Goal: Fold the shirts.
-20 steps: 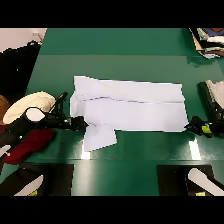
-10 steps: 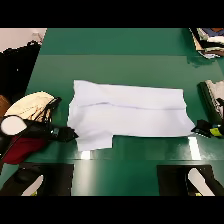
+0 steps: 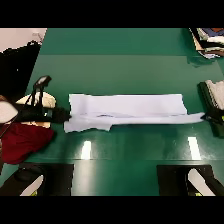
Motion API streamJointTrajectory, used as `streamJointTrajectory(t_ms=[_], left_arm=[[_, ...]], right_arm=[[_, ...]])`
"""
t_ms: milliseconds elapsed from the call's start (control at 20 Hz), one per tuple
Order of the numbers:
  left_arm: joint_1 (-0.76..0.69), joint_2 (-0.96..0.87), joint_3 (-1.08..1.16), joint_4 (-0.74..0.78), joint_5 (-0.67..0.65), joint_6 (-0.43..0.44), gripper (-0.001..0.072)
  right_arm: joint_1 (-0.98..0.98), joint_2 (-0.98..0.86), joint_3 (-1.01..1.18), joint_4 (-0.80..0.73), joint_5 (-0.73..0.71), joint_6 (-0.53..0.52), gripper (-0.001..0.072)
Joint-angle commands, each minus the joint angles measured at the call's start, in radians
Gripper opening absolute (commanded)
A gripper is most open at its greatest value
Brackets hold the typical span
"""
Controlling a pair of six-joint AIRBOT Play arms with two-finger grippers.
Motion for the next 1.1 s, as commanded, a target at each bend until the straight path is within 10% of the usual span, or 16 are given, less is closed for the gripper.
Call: streamJointTrajectory(t_ms=[0,200,300,400,500,600,700,1050], left_arm=[[0.001,-0.206,0.125,0.072,0.201,0.014,0.0022],[0.006,-0.411,0.251,0.079,0.320,0.012,0.0032],[0.026,-0.463,0.299,0.078,0.304,-0.001,0.0507],[0.048,-0.467,0.327,0.078,0.258,-0.018,0.0569],[0.053,-0.467,0.365,0.078,0.167,-0.014,0.0567],[0.052,-0.467,0.378,0.042,0.083,-0.013,0.0240],[0.052,-0.467,0.377,-0.005,0.054,0.022,0.0020],[-0.032,-0.491,0.373,-0.086,0.126,0.039,0.0022]], right_arm=[[0.103,-0.212,0.153,0.012,-0.053,0.029,0.0015],[0.163,-0.450,0.329,0.060,-0.063,0.057,0.0032],[0.151,-0.533,0.402,0.161,-0.060,0.053,0.0367],[0.120,-0.587,0.459,0.225,-0.015,0.018,0.0399],[0.072,-0.612,0.480,0.224,0.030,-0.017,0.0399],[0.011,-0.613,0.450,0.214,0.047,-0.045,0.0399],[-0.055,-0.620,0.394,0.214,0.037,-0.081,0.0556],[-0.079,-0.798,0.329,0.346,0.060,-0.177,0.0590]])
